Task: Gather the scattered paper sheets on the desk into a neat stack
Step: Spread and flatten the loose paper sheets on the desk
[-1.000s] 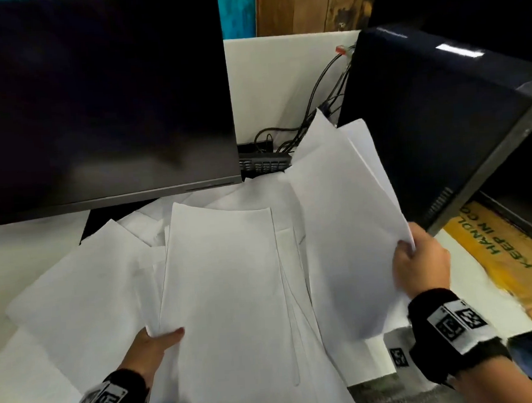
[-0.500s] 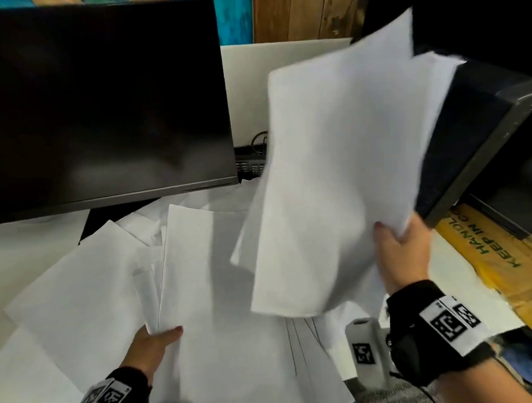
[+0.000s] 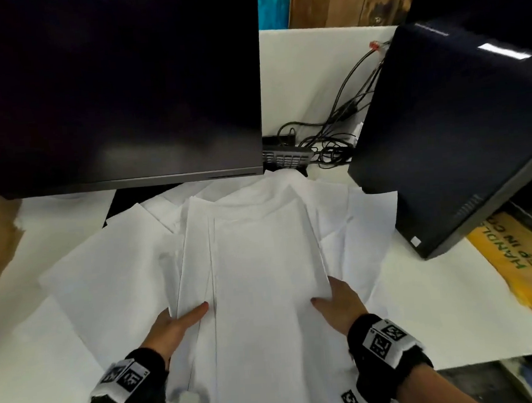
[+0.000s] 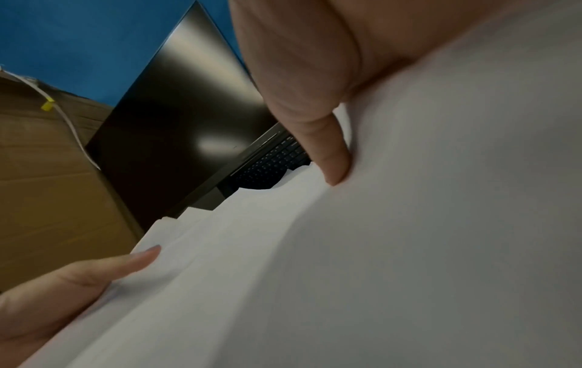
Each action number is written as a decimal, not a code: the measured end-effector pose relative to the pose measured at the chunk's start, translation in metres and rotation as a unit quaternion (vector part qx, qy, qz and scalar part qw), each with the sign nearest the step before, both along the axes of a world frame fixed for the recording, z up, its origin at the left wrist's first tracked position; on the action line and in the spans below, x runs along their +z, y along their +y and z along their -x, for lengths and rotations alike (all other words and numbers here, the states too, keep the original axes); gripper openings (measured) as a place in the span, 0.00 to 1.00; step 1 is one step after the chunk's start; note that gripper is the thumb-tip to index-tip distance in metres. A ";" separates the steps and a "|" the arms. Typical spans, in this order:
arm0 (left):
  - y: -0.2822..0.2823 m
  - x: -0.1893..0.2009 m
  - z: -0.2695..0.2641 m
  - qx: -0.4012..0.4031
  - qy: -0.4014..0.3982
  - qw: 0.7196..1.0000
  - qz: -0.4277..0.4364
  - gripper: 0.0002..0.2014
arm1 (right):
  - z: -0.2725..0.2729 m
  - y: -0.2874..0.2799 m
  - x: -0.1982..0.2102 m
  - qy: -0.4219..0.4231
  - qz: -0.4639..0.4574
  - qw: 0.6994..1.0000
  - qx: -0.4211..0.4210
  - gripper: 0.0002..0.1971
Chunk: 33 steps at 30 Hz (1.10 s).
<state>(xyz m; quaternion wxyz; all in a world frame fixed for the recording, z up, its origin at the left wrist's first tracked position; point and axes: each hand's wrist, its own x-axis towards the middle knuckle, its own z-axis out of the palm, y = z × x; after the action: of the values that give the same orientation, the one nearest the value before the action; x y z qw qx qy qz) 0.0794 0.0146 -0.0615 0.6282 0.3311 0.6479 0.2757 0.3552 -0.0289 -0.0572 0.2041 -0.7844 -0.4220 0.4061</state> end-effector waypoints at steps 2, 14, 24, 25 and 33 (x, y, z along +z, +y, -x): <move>-0.002 0.002 -0.004 -0.028 0.028 0.998 -0.039 0.33 | 0.006 0.004 0.005 -0.003 0.000 1.000 0.010 0.19; -0.016 0.017 -0.005 -0.018 -0.038 0.997 -0.058 0.38 | -0.016 0.002 0.010 0.228 -0.132 0.950 -0.167 0.50; -0.013 0.009 -0.022 -0.058 0.044 0.995 -0.072 0.16 | -0.022 -0.001 -0.007 0.307 -0.046 0.947 -0.086 0.33; -0.013 0.008 -0.022 -0.052 0.053 0.994 -0.077 0.20 | -0.023 0.000 -0.009 0.276 -0.047 0.955 -0.098 0.26; -0.002 0.003 0.034 0.192 0.328 0.919 -0.107 0.34 | -0.047 0.010 -0.031 0.193 -0.055 0.957 -0.208 0.13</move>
<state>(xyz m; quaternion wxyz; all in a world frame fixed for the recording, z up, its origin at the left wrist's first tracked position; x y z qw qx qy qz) 0.0458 0.0128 -0.0589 0.2764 0.3371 0.8355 0.3345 0.4021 -0.0191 -0.0884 0.4044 -0.7490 -0.2240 0.4747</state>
